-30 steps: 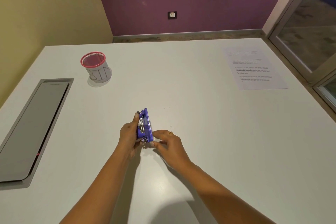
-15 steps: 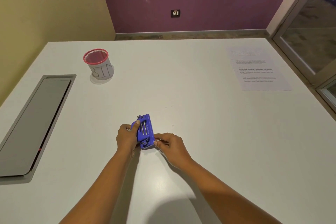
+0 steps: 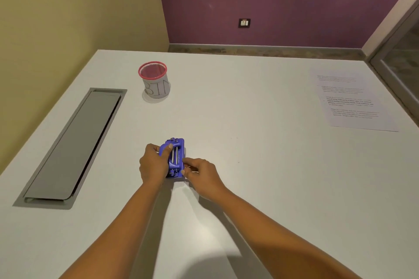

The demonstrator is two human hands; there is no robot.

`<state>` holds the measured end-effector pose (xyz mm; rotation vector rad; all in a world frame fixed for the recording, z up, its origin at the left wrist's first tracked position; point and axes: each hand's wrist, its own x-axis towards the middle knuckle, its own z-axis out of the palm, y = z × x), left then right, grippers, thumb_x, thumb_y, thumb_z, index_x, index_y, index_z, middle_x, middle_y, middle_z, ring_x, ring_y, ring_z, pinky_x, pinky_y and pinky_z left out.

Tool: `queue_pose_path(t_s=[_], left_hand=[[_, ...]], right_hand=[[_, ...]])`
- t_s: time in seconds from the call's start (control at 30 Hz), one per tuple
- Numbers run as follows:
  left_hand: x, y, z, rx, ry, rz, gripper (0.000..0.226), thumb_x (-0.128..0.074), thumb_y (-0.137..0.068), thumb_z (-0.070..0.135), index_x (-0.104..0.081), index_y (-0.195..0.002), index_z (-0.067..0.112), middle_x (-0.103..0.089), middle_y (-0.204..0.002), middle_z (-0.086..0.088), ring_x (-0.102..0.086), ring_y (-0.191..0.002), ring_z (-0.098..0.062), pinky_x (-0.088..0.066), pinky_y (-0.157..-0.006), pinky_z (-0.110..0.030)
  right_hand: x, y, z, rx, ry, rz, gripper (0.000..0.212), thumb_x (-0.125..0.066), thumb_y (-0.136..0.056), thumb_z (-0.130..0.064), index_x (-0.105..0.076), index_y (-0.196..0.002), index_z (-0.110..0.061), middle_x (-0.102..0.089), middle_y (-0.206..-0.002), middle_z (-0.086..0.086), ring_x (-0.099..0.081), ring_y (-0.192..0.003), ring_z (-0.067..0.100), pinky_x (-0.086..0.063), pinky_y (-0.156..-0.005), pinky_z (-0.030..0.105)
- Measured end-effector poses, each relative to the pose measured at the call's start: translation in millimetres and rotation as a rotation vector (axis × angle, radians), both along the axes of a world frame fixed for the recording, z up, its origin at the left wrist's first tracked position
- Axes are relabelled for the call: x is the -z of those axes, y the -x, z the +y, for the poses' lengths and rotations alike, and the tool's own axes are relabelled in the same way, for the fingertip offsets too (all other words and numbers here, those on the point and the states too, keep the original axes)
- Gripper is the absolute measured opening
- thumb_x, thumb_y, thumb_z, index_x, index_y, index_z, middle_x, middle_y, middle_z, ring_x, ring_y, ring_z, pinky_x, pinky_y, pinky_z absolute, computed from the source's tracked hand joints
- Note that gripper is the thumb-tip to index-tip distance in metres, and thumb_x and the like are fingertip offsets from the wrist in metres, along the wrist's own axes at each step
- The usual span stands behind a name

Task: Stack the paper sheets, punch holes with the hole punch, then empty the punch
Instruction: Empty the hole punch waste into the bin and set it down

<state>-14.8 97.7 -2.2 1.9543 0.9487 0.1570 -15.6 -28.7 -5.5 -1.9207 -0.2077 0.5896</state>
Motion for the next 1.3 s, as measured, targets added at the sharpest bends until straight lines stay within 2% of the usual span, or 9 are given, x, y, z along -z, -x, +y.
queue_pose_path(t_s=[0.13,0.27,0.4,0.6,0.77,0.9,1.03,1.2,1.3], left_hand=[[3,3,29,0.007,-0.118,0.054,0.032,-0.055,-0.089,0.037,-0.043,-0.09,0.008,-0.056,-0.086,-0.011,-0.052,-0.074,-0.029,-0.037,-0.062,-0.033],[3,4,54,-0.028,-0.192,0.129,0.036,-0.054,-0.09,0.038,-0.047,-0.096,0.003,-0.055,-0.086,-0.012,-0.052,-0.075,-0.033,-0.039,-0.063,-0.036],[5,2,70,-0.012,-0.26,0.186,0.034,-0.053,-0.091,0.035,-0.047,-0.098,0.002,-0.052,-0.084,-0.011,-0.049,-0.073,-0.031,-0.037,-0.061,-0.036],[10,2,78,0.021,-0.319,0.254,0.032,-0.053,-0.091,0.035,-0.045,-0.093,0.004,-0.05,-0.081,-0.01,-0.048,-0.07,-0.03,-0.036,-0.06,-0.034],[15,5,80,0.027,-0.367,0.266,0.034,-0.053,-0.092,0.034,-0.048,-0.096,0.001,-0.055,-0.085,-0.015,-0.05,-0.07,-0.031,-0.038,-0.06,-0.036],[14,6,76,-0.001,-0.359,0.271,0.037,-0.051,-0.092,0.037,-0.049,-0.105,0.002,-0.062,-0.098,-0.019,-0.052,-0.077,-0.032,-0.04,-0.065,-0.037],[13,11,61,0.013,-0.455,0.114,0.041,-0.058,-0.089,0.029,-0.05,-0.12,0.004,-0.058,-0.12,-0.016,-0.05,-0.112,-0.035,-0.04,-0.086,-0.045],[23,24,16,0.263,-0.441,-0.296,0.018,-0.056,-0.086,0.005,-0.055,-0.104,0.005,-0.058,-0.106,-0.007,-0.049,-0.093,-0.016,-0.042,-0.078,-0.03],[39,28,-7,0.447,-0.415,-0.266,0.021,-0.053,-0.089,0.008,-0.056,-0.109,0.006,-0.055,-0.122,-0.006,-0.05,-0.116,-0.023,-0.045,-0.092,-0.034]], right_hand=[[3,1,35,-0.109,0.055,-0.011,0.035,-0.046,-0.092,-0.007,-0.056,-0.125,-0.008,-0.063,-0.114,0.018,-0.057,-0.088,0.028,-0.045,-0.078,0.029],[6,6,63,-0.167,0.053,0.022,0.035,-0.049,-0.092,-0.009,-0.055,-0.127,-0.009,-0.061,-0.124,0.013,-0.056,-0.115,0.027,-0.043,-0.1,0.036],[9,10,84,-0.215,0.054,0.033,0.036,-0.048,-0.091,-0.008,-0.053,-0.127,-0.008,-0.056,-0.129,0.014,-0.052,-0.119,0.029,-0.041,-0.103,0.04],[20,11,94,-0.279,0.125,0.003,0.037,-0.048,-0.092,-0.012,-0.048,-0.128,-0.005,-0.036,-0.103,0.001,-0.031,-0.09,0.015,-0.026,-0.079,0.023],[24,13,92,-0.325,0.112,-0.001,0.042,-0.048,-0.093,-0.014,-0.044,-0.133,-0.005,-0.046,-0.116,0.015,-0.026,-0.095,0.011,-0.024,-0.082,0.024],[23,14,87,-0.34,0.109,-0.004,0.045,-0.048,-0.093,-0.014,-0.041,-0.137,-0.008,-0.046,-0.127,0.008,-0.039,-0.104,0.016,-0.031,-0.092,0.025],[19,13,69,-0.343,0.139,-0.062,0.051,-0.046,-0.094,-0.01,-0.032,-0.143,-0.006,-0.031,-0.151,0.009,-0.031,-0.139,0.021,-0.025,-0.115,0.028],[22,5,27,-0.151,0.209,-0.317,0.035,-0.041,-0.094,-0.009,-0.057,-0.124,-0.007,-0.057,-0.13,0.009,-0.051,-0.121,0.02,-0.033,-0.102,0.02],[26,-1,-5,-0.018,0.265,-0.4,0.031,-0.044,-0.093,-0.009,-0.062,-0.118,-0.007,-0.061,-0.121,0.008,-0.055,-0.114,0.018,-0.034,-0.097,0.017]])
